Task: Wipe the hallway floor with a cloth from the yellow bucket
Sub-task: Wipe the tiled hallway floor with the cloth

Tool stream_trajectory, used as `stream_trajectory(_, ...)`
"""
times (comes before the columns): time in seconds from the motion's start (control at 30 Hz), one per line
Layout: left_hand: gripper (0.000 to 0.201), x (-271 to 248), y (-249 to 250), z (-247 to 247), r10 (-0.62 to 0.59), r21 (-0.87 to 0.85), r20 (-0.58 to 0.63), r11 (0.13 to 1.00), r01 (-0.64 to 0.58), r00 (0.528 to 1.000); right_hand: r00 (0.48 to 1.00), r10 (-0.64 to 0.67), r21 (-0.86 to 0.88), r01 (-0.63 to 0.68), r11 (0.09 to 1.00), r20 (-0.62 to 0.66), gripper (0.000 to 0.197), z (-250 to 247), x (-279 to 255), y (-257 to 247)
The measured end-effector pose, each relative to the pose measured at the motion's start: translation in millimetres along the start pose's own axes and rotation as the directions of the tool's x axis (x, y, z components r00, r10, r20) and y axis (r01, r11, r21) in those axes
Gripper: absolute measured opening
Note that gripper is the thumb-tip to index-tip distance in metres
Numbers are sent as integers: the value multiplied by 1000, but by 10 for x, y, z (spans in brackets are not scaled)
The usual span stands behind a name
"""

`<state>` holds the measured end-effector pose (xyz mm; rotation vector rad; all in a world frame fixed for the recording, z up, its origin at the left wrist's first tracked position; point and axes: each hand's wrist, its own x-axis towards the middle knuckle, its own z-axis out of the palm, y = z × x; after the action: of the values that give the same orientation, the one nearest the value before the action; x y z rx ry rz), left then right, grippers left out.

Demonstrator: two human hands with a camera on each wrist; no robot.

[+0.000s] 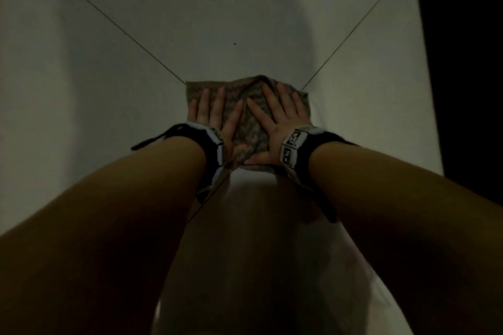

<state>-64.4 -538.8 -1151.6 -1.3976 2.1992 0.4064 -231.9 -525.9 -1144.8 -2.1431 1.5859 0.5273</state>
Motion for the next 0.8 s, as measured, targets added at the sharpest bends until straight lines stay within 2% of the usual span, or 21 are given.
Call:
stream_trajectory(0.2,85,-368,413,147,68,63,122,995,-76,990,995,67,54,-72,996,76,114,334,-584,-22)
stream_trajectory(0.43,84,-787,757,300,72,120,220,988,-100,973,988,109,112,-122,986,112,113,619,-1099,-158)
stream_trajectory(0.8,84,-1544,970,846,173,110,249,972,-206,953,968,167,103,-188,977,187,108,1181,-1838,-616)
